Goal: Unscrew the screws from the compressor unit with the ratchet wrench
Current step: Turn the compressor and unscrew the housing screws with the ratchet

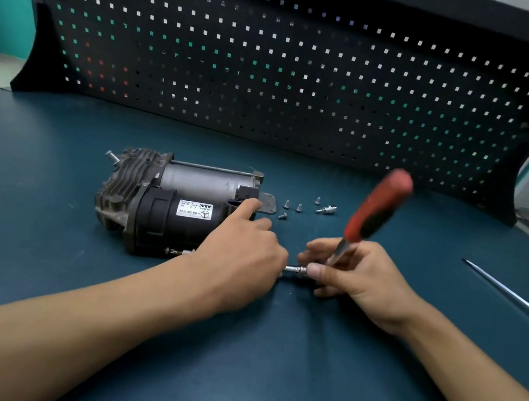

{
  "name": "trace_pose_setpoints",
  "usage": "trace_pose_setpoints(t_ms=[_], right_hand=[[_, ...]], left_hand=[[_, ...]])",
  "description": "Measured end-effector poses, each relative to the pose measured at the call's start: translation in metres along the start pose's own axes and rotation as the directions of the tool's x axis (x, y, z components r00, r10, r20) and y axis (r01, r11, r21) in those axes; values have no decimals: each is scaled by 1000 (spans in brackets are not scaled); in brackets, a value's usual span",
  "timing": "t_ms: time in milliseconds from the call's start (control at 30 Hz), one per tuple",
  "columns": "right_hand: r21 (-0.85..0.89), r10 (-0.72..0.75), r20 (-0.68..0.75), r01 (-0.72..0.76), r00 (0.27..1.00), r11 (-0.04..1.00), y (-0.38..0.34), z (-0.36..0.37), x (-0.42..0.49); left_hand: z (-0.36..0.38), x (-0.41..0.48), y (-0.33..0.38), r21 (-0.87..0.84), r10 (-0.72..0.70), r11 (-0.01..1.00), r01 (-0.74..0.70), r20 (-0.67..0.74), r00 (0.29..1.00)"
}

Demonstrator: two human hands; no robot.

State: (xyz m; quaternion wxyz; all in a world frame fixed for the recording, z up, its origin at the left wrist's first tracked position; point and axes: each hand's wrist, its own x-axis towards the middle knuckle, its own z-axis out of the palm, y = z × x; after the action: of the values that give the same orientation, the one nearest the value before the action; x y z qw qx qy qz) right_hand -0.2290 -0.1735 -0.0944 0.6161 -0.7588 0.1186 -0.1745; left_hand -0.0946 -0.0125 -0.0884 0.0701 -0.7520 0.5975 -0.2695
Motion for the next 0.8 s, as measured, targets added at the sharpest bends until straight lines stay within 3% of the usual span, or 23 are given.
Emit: trace_pose_setpoints(t_ms=[200,467,800], right_hand=[[41,87,-100,-83,991,996,-3,9,6],[60,225,-100,-219,969,974,-7,10,12],[89,164,67,-170,984,982,-9,5,8]], left_hand=[[0,-1,0,-1,-7,1000,7,-19,1000],[-3,-3,-1,-31,2,1000,-2,-20,1000],[-5,-1,-5,-64,-10,998,9,-12,1000]])
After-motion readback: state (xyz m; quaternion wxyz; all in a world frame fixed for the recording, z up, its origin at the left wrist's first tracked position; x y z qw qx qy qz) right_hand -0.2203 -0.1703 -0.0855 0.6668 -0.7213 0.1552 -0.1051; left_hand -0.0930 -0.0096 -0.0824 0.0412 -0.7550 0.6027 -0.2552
